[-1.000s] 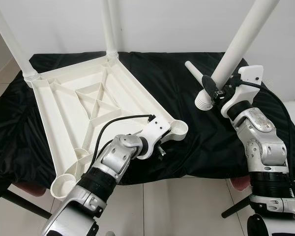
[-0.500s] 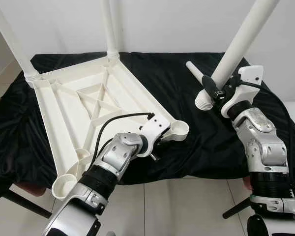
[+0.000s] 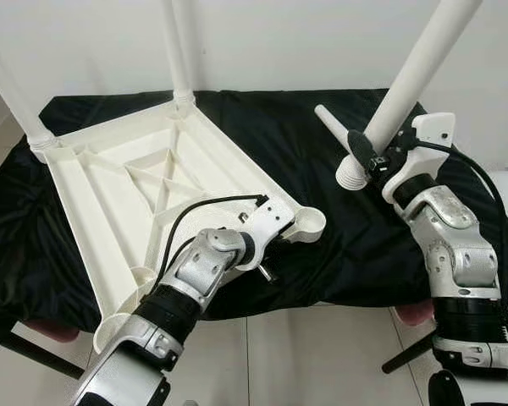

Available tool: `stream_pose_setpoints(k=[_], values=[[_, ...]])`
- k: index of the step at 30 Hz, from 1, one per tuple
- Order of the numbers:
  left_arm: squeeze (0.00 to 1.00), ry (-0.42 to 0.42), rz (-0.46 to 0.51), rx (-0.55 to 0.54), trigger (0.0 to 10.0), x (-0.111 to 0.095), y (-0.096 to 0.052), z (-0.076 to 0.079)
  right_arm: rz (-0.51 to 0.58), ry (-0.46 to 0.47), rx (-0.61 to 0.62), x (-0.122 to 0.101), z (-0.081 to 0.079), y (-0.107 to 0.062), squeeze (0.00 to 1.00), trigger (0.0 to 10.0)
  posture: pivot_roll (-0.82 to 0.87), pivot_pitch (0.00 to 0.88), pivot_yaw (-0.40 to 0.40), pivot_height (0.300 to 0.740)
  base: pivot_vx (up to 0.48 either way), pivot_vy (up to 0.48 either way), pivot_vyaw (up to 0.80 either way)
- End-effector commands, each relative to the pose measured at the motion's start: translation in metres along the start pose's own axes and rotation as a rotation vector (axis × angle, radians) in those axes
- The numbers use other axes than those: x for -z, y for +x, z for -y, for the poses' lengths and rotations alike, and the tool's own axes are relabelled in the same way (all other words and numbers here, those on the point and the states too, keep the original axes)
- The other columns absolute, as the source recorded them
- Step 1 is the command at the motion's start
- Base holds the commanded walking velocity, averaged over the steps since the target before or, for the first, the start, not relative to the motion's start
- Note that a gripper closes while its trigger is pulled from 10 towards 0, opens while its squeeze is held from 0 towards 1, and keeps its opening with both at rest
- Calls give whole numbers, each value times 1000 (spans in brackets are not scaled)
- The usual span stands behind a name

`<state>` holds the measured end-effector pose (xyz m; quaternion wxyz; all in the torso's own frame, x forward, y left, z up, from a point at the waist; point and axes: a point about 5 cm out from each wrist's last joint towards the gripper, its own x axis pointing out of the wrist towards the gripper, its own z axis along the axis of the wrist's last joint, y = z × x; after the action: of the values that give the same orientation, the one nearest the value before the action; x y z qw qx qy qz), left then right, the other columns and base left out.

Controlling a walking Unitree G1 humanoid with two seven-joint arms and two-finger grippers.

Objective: Building children table

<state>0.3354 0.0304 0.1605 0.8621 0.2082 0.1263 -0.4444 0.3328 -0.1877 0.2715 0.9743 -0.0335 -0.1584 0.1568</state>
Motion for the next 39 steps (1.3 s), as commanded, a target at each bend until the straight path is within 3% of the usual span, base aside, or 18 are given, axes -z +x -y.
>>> stream_pose_setpoints(k=[1, 7, 12, 15, 18, 24, 31, 39], values=[[0, 30, -44, 31, 10000, 17, -8, 1, -10, 14, -26, 2, 4, -4, 0, 10000, -94, 104, 35, 740, 0, 0, 0], [0, 68, -43, 81, 10000, 23, -17, 1, -25, 49, -98, 5, 3, -5, 0, 10000, -91, 106, 30, 740, 0, 0, 0], [0, 106, -54, 89, 10000, 28, -27, -5, -87, 97, -300, 15, -6, -10, 0, 10000, -87, 106, 24, 740, 0, 0, 0], [0, 106, -53, 90, 10000, 27, -28, -5, -90, 94, -312, 15, -6, -11, 0, 10000, -87, 106, 24, 740, 0, 0, 0], [0, 119, -37, 111, 10000, 23, -30, -1, -148, 87, -454, 23, -15, -17, 0, 10000, -81, 104, 19, 740, 0, 0, 0], [0, 133, -17, 135, 10000, 17, -31, 6, -176, 131, -576, 32, -28, -17, 0, 10000, -80, 101, 15, 740, 0, 0, 0], [0, 137, -8, 144, 10000, 15, -30, 12, -201, 175, -641, 47, -41, -11, 0, 10000, -71, 97, 8, 740, 0, 0, 0], [0, 129, -22, 138, 10000, 19, -31, 15, -239, 174, -642, 64, -44, -2, 0, 10000, -63, 97, 1, 740, 0, 0, 0]])
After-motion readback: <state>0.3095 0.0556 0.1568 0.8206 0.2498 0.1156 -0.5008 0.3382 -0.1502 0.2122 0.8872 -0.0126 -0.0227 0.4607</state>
